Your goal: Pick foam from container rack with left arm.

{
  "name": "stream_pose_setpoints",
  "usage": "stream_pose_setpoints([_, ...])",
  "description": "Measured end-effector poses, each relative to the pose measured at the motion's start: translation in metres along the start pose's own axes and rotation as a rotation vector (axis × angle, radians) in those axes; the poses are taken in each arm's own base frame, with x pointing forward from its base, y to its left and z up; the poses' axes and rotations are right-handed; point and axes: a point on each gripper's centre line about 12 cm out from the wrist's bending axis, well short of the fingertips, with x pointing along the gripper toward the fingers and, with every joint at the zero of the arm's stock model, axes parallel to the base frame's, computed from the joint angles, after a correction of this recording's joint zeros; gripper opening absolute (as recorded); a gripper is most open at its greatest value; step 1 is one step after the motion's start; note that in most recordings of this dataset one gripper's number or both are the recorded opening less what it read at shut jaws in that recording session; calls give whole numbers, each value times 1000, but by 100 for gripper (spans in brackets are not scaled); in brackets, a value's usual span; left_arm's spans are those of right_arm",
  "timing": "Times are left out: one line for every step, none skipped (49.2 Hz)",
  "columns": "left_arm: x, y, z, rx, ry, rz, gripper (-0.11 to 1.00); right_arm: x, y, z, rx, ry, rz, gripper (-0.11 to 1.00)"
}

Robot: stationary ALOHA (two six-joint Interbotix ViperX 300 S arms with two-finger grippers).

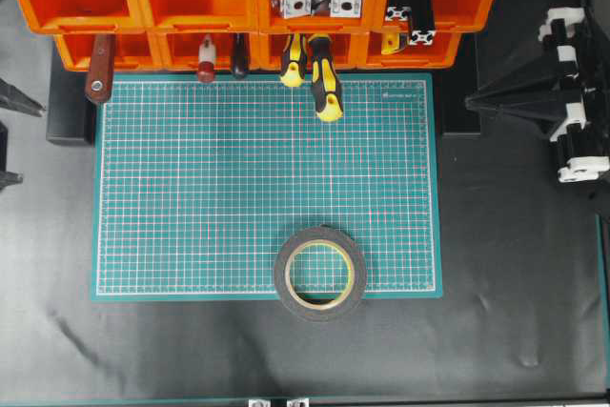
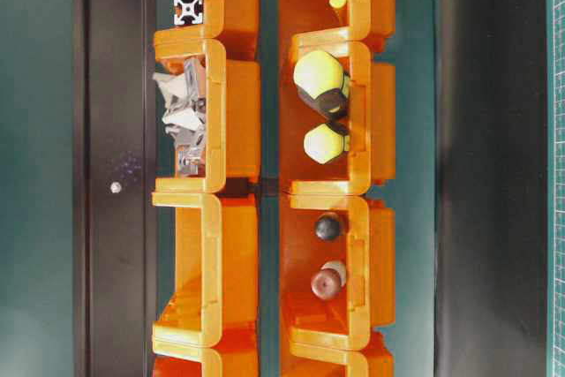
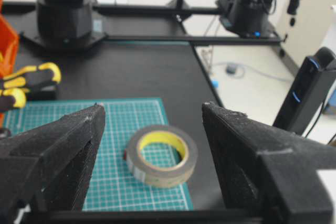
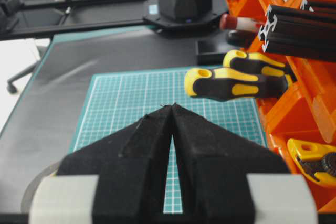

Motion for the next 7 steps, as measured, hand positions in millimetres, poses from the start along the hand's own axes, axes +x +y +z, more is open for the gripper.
stream_pose_setpoints([0,0,0,0,0,0,71,0,0,0,0,-2,0,0])
stream_pose_setpoints([-1,0,0,0,0,2,71,0,0,0,0,0,1,0])
stream_pose_setpoints([-1,0,0,1,-3,0,71,0,0,0,0,0,2,0])
stream_pose_setpoints([-1,0,-1,-2,-2,0,71,0,0,0,0,-1,2,0])
stream_pose_setpoints([-2,0,-1,-2,-2,1,71,0,0,0,1,-1,2,0])
stream_pose_setpoints([-2,0,-1,0,-2,2,71,0,0,0,1,0,1,0])
stream_pose_setpoints([-2,0,-1,0,-3,1,71,0,0,0,1,-1,2,0])
